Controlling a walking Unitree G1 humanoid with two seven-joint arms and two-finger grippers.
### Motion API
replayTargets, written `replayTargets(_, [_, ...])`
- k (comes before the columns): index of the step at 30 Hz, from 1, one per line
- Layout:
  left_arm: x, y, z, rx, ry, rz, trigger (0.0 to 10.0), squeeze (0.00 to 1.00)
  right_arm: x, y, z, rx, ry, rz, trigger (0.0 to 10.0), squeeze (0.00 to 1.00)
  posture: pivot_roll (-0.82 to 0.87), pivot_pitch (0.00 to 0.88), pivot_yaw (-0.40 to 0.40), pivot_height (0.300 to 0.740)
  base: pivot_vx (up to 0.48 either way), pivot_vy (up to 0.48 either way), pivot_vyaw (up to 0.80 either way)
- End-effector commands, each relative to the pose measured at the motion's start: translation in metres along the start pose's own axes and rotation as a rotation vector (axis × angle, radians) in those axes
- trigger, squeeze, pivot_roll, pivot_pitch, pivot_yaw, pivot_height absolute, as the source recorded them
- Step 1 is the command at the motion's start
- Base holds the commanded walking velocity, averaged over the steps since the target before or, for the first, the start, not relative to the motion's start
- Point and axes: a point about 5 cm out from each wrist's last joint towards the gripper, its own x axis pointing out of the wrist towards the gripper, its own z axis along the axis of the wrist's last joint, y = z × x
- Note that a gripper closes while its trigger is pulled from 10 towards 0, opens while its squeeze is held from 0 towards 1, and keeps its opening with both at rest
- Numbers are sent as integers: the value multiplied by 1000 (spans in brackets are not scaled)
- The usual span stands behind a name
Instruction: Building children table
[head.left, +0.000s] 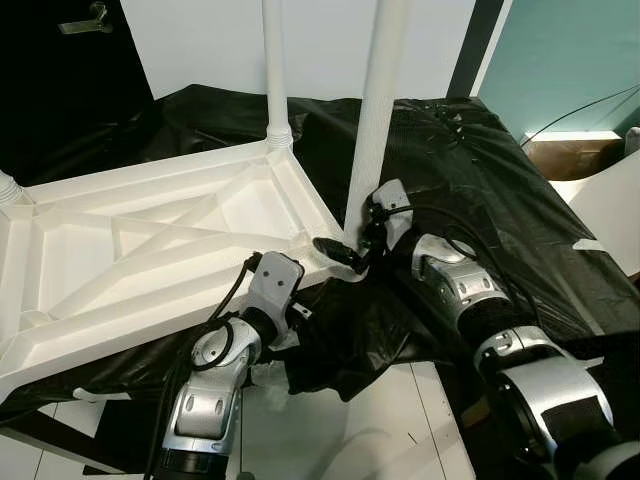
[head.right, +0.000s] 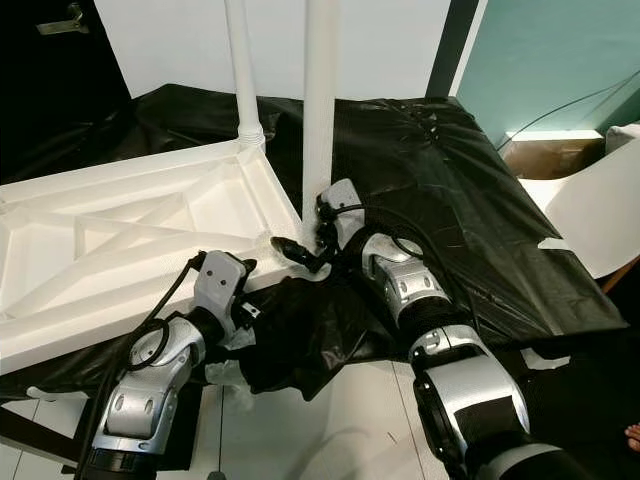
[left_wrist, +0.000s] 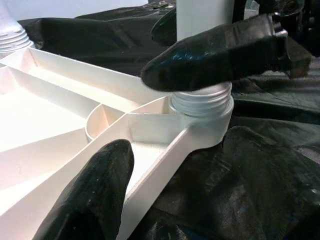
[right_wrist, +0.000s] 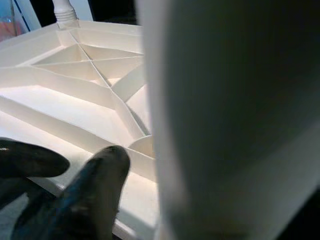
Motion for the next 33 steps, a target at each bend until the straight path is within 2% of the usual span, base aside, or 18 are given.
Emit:
replayTargets(1, [-1, 0, 1, 11, -1, 20, 10000, 0, 2, 3, -3, -5, 25, 38, 0, 0, 135, 0, -64, 740, 0, 0, 0])
replayTargets(5, [-2, 0, 0, 8, 2, 31, 10000, 0, 1, 1, -5, 10, 39, 41, 0, 0, 139, 0, -66, 740, 0, 0, 0])
replayTargets(17, [-2, -4, -1, -7, 5, 28, 10000, 0, 5, 6, -20, 125, 60, -202, 0, 0, 111, 0, -65, 740, 0, 0, 0])
replayTargets(19, [0, -3, -2, -5, 8, 20, 10000, 0, 9, 10, -24, 170, 64, -304, 0, 0, 93, 0, -54, 740, 0, 0, 0])
replayTargets(20, [0, -3, -2, -5, 8, 20, 10000, 0, 9, 10, -24, 170, 64, -304, 0, 0, 93, 0, -54, 740, 0, 0, 0])
replayTargets(22, [1, -3, -2, -5, 8, 15, 10000, 0, 12, 18, -28, 212, 65, -432, 0, 0, 86, 0, -49, 740, 0, 0, 0])
replayTargets(23, [1, -3, -2, -5, 8, 15, 10000, 0, 12, 18, -28, 212, 65, -432, 0, 0, 86, 0, -49, 740, 0, 0, 0])
replayTargets(25, [1, -3, -2, -4, 10, 11, 10000, 0, 18, 31, -30, 239, 57, -521, 0, 0, 80, 0, -44, 740, 0, 0, 0])
replayTargets(26, [1, -3, -2, -4, 10, 11, 10000, 0, 18, 31, -30, 239, 57, -521, 0, 0, 80, 0, -44, 740, 0, 0, 0])
replayTargets(28, [2, -4, -1, -7, 9, 7, 10000, 0, 25, 43, -32, 273, 63, -562, 0, 0, 82, 0, -45, 740, 0, 0, 0])
replayTargets(33, [2, -4, -1, -10, 8, 6, 10000, 0, 28, 48, -33, 284, 67, -557, 0, 0, 82, 0, -45, 740, 0, 0, 0])
